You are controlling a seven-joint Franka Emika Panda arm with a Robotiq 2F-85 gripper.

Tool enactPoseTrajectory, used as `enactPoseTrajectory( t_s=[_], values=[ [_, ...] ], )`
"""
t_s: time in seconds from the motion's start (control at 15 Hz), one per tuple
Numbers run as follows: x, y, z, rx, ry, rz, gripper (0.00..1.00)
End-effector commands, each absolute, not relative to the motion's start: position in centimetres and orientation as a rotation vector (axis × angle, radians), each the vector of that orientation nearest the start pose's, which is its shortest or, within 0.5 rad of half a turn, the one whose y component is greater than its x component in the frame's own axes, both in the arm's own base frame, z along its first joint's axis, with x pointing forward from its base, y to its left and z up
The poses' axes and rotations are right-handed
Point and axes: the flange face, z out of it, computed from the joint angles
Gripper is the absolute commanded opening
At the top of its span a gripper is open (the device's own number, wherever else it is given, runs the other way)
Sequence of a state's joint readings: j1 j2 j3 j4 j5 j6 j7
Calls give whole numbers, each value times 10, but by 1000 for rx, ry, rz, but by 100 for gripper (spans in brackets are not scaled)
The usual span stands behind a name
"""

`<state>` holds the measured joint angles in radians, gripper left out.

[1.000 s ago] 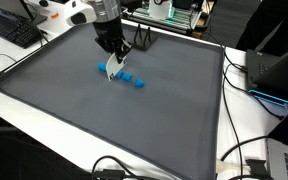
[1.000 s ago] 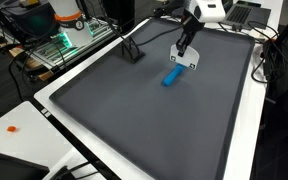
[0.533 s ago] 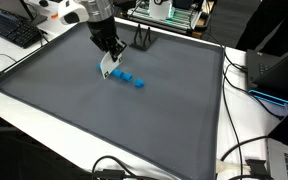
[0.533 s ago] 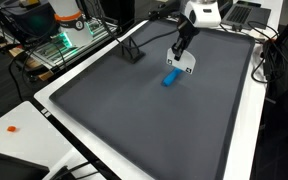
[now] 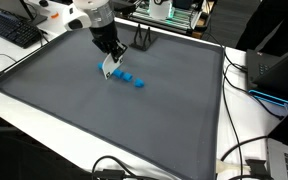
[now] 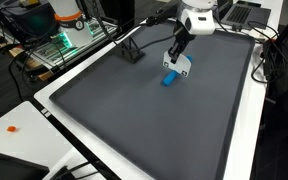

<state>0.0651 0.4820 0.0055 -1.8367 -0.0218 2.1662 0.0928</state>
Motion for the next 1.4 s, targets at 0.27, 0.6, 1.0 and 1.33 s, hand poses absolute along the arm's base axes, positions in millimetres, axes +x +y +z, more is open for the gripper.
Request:
enactPoseTrajectory(
  t_s=[0.27,0.6,1.0,1.33],
  values=[
    [619,45,221,-3159,-64,269,1],
    [615,49,215,-3140,-87,294,1],
    [617,59,227,-3106,-68,292,1],
    [620,58,238,-3155,-89,258,1]
  ],
)
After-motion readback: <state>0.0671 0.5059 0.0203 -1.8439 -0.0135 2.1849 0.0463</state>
